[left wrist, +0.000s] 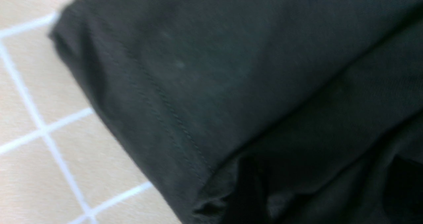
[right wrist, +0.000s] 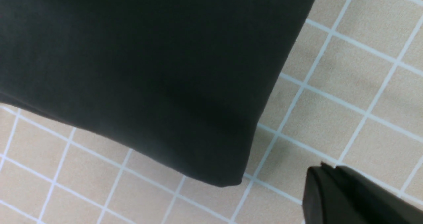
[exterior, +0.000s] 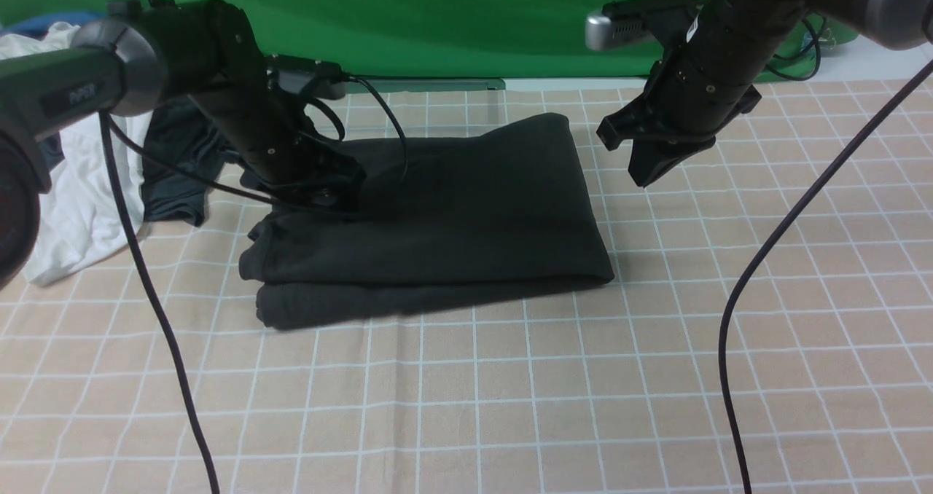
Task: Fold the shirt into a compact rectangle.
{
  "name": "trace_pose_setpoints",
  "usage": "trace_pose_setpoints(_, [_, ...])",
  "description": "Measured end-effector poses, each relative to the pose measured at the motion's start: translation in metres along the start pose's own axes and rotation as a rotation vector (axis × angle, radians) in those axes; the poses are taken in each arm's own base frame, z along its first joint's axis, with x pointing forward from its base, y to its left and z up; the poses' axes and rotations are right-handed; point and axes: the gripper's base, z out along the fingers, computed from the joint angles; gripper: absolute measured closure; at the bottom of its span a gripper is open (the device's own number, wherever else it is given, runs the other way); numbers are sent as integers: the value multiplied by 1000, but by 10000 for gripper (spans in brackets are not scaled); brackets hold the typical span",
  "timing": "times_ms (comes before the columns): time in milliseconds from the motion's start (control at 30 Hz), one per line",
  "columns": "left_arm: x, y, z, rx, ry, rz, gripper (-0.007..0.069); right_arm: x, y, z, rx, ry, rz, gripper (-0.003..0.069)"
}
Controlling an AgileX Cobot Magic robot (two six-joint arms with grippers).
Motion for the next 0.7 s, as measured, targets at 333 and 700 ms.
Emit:
trace_pose_setpoints(333, [4, -3, -1, 30, 40, 47, 592, -2, 0, 0, 2, -22, 0, 588])
trace_pose_setpoints(700, [-15, -2, -42, -65, -165, -5, 591, -3, 0, 0, 3, -33, 1, 588])
